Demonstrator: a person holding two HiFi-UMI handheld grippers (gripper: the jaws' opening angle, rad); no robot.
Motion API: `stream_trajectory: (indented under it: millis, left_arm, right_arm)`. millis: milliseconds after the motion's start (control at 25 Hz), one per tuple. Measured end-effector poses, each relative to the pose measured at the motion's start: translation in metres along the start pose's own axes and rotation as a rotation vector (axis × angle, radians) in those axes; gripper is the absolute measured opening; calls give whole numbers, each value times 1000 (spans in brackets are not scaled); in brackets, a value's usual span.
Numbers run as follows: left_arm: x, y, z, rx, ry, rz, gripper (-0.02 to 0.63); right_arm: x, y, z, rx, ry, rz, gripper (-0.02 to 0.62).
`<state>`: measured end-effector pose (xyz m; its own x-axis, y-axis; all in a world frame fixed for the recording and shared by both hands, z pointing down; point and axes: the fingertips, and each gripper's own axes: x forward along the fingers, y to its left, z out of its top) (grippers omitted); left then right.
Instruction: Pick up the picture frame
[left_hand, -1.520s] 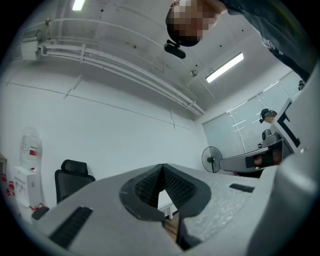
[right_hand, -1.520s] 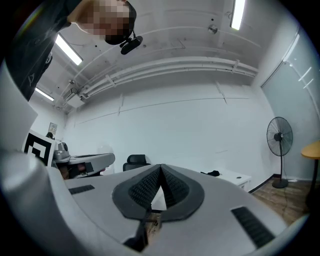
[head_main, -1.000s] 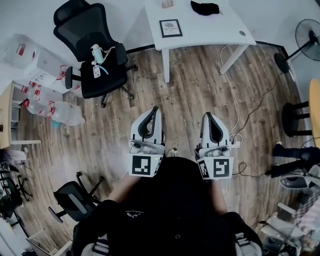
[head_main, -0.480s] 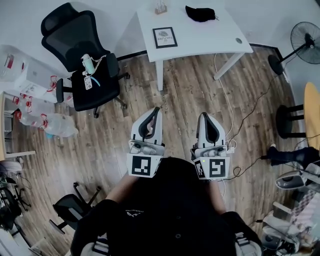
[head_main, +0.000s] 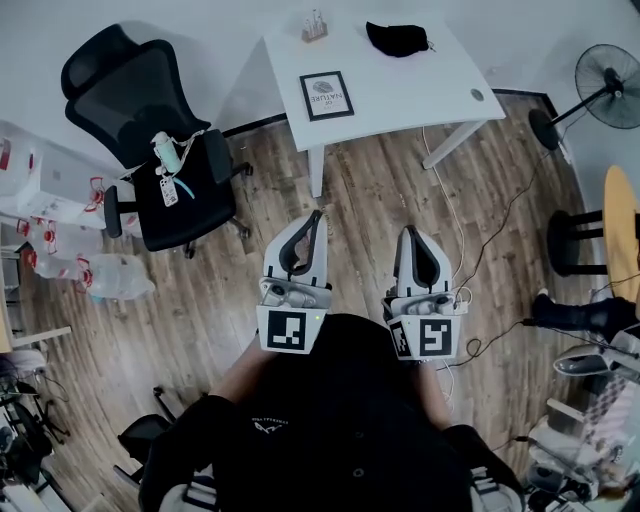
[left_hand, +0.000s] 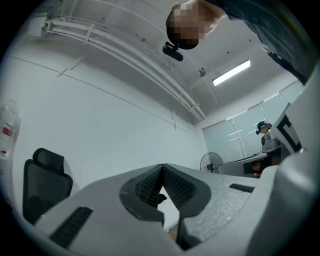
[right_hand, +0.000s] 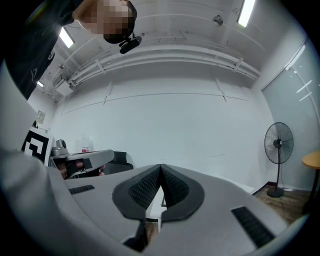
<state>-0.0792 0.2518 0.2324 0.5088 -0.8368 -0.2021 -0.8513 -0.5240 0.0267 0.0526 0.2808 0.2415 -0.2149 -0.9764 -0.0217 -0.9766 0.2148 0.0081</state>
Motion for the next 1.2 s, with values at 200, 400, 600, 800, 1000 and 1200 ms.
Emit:
stream_trajectory:
  millis: [200, 400, 600, 800, 1000, 1200]
  left_arm:
    - [33, 33, -7, 0, -8, -21, 6]
    - [53, 63, -17, -5, -2, -32, 6]
    - [67, 88, -21, -11, -7, -23, 6]
    - [74, 100, -28, -23, 7, -15, 6]
    - [79, 107, -32, -12, 7, -2, 6]
    - [79, 110, -37, 8, 16, 25, 6]
  right_arm:
    - [48, 6, -5, 3, 13, -2, -2]
    - [83, 14, -13, -1, 27, -13, -2]
    - [107, 17, -15, 2, 29, -25, -2]
    - [120, 18, -18, 6, 35, -29, -2]
    - [128, 14, -23, 13, 41, -35, -2]
    - [138, 7, -28, 29, 33, -28, -2]
